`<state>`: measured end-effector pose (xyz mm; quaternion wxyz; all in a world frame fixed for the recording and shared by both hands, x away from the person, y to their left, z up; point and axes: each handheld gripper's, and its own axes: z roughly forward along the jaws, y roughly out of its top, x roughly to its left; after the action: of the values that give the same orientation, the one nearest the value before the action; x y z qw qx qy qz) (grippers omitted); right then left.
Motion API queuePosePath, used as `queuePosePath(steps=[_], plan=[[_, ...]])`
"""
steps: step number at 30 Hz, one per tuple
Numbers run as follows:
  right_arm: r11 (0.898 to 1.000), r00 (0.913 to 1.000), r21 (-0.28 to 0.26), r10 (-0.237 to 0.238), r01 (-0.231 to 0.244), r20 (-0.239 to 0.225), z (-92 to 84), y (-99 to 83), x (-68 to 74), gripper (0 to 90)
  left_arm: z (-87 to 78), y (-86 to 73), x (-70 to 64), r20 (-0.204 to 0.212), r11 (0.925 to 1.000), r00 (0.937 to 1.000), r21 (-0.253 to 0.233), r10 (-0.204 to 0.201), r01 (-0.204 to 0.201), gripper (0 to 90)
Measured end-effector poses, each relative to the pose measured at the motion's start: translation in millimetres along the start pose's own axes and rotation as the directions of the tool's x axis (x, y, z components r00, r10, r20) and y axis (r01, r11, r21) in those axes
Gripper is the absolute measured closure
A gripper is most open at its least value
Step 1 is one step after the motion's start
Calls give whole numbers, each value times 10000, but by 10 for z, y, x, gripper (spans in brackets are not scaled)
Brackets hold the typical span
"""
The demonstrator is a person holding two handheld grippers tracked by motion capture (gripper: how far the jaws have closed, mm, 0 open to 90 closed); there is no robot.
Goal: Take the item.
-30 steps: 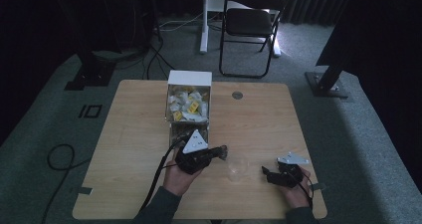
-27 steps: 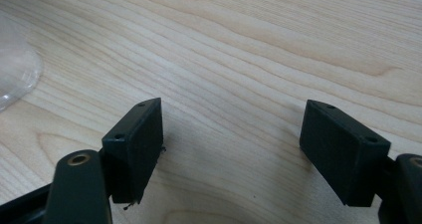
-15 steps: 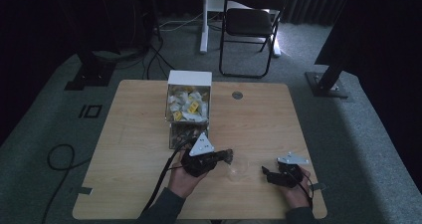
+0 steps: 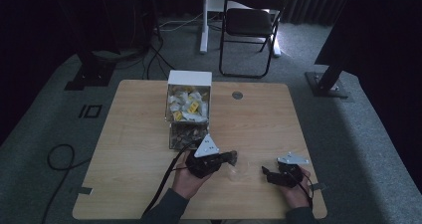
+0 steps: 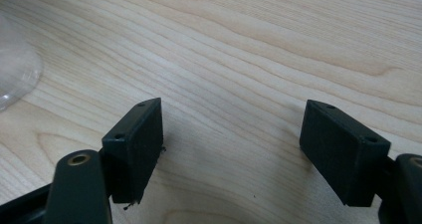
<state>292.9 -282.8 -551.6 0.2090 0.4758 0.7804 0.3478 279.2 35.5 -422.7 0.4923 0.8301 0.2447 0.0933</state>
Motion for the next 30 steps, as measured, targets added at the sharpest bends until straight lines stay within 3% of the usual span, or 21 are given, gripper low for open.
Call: queuePosePath(steps=[30], plan=[[10000, 10000, -13, -9, 9, 0, 1, 0, -1, 249, 206, 6, -110, 400, 9995, 9991, 269, 171, -181, 900]])
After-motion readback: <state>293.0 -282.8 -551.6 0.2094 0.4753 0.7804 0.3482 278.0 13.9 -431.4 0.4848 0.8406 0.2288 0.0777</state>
